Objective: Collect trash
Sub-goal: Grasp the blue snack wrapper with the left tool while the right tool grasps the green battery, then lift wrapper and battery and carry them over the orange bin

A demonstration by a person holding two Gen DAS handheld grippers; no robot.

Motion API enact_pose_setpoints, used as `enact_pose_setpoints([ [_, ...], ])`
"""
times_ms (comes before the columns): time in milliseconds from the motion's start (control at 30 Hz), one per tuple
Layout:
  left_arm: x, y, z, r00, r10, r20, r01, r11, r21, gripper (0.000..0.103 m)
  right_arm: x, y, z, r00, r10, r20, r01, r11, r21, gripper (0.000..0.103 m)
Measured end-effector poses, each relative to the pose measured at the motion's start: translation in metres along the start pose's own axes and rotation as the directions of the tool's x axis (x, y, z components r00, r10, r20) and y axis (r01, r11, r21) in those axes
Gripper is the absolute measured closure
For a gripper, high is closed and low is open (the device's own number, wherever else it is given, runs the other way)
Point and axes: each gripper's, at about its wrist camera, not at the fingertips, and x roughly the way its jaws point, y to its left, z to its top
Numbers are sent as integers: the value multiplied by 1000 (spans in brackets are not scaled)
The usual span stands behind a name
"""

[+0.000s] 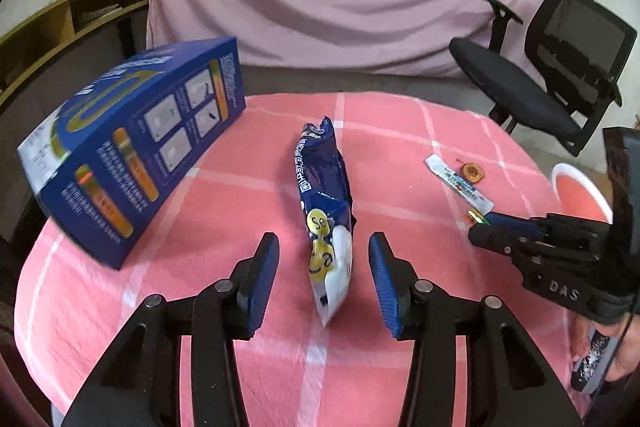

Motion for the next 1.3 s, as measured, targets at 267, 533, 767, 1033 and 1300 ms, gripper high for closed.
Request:
enact_pose_setpoints([
  [267,10,8,4,998,5,-61,-6,1000,-17,84,0,-13,-2,1000,23,4,-23,998,66,95],
  [533,-23,2,-2,998,-36,44,36,999,7,86,-31,-1,-8,987,-38,159,35,999,22,95],
  [767,-64,-29,-11,957,-97,272,92,995,32,85,-94,-3,-28,879,-48,474,43,999,22,95],
  [1033,-103,-76,-9,863,-170,475,127,985,121,85,-158,-5,-52,670,-138,729,149,988,49,95],
  [1300,-116,-129,1,802,-272,532,155,955,254,85,-204,-27,-75,520,-250,817,217,963,157,95],
])
